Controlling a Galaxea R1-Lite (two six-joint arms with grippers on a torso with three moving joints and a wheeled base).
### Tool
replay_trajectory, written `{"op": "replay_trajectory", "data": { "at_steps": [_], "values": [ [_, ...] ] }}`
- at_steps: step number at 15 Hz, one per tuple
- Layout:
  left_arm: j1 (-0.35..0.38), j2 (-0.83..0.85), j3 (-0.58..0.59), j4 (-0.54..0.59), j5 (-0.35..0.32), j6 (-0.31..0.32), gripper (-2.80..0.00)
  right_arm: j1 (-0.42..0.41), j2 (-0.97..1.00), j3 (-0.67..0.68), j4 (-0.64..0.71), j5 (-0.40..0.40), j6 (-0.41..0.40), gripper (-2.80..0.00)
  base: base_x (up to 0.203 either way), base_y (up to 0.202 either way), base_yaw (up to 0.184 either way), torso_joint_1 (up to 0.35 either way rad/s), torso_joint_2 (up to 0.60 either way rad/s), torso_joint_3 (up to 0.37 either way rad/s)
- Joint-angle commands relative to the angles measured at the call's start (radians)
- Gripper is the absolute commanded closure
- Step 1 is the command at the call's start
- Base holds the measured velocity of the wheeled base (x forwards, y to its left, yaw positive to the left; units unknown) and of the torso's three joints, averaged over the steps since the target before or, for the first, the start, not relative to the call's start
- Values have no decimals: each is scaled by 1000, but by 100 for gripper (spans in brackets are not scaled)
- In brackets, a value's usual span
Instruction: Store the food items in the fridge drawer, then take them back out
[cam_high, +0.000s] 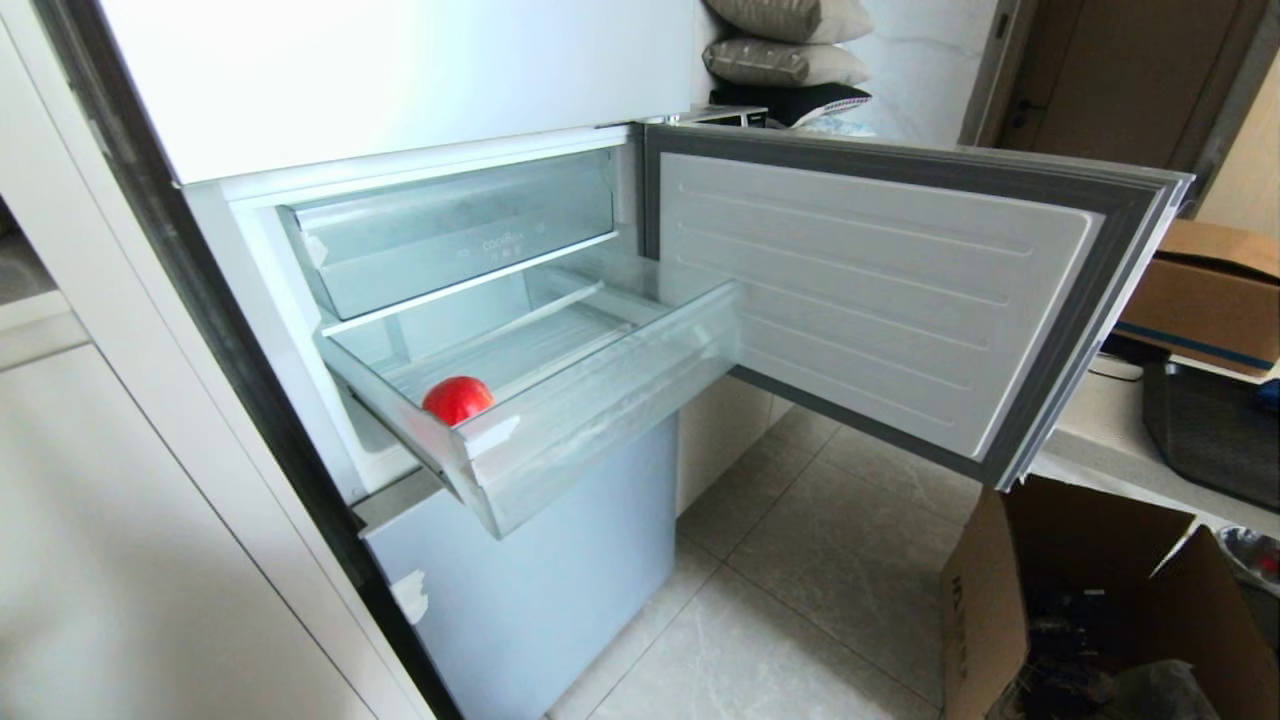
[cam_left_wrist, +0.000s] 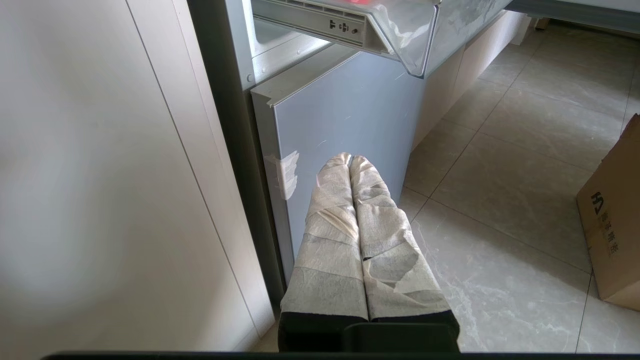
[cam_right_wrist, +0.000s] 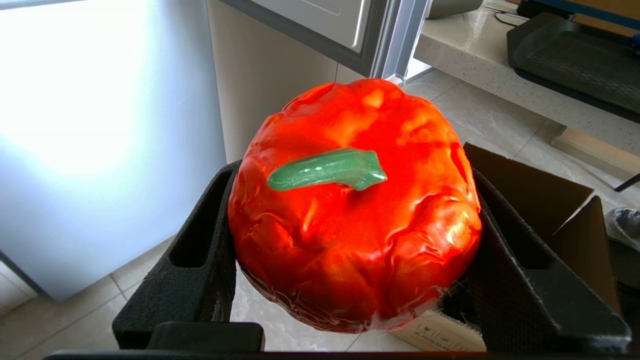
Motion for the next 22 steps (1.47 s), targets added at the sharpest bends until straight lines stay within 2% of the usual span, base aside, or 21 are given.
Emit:
{"op": "replay_trajectory", "data": {
  "at_steps": [1, 5, 14, 20, 22],
  "values": [
    [0, 2, 0, 0, 0, 0, 0, 0, 1, 0, 1, 0, 0, 0, 0, 0, 0, 0, 0, 0],
    [0, 2, 0, 0, 0, -1, 0, 0, 1, 0, 1, 0, -2, 0, 0, -2, 45, -1, 0, 2],
    [0, 2, 0, 0, 0, 1, 0, 0, 1, 0, 1, -1, 3, 0, 0, -10, 176, 2, 2, 3],
    [0, 2, 0, 0, 0, 1, 0, 0, 1, 0, -5, -20, 72, 0, 1, -10, 175, 2, 3, 4],
    [0, 2, 0, 0, 0, 1, 0, 0, 1, 0, -5, -20, 73, 0, 2, -8, 177, 2, 3, 1]
  ]
}}
